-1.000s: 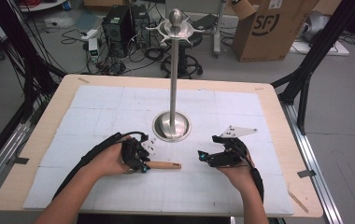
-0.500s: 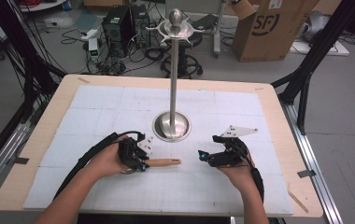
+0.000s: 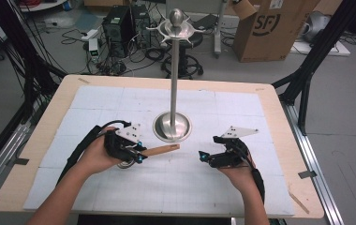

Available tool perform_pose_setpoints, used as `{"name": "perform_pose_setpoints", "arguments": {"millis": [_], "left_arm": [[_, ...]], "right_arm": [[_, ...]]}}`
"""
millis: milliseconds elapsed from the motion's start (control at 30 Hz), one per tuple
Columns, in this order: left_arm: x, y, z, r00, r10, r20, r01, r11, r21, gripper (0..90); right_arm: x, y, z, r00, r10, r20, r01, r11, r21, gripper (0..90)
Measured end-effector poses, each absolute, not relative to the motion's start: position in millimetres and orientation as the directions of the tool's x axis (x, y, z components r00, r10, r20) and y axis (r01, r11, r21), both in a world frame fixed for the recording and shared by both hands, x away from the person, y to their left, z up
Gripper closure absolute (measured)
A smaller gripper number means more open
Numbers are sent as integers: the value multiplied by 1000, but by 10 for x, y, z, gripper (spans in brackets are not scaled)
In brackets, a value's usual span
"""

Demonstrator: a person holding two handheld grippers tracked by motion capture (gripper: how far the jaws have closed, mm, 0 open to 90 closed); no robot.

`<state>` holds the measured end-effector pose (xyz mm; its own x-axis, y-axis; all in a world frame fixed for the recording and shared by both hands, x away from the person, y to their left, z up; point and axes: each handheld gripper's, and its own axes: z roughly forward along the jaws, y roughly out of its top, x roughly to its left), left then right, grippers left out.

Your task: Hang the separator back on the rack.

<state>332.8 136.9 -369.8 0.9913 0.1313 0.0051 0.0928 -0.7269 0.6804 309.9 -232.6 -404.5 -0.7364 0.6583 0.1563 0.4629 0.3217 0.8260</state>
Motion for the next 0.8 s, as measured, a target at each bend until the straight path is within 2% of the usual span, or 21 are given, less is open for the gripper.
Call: {"name": "perform_pose_setpoints", "arguments": {"millis": [500,800], "left_arm": [[3425,1714,-3431,986,146,-80,147,-547,824,692],[3480,1894,-3190,975,198,-98,179,-446,877,692]], "right_arm": [[3103,-2326,-4049,-738,656,159,467,325,823,104],[3104,-2323,-4049,-738,657,157,465,325,823,104]]}}
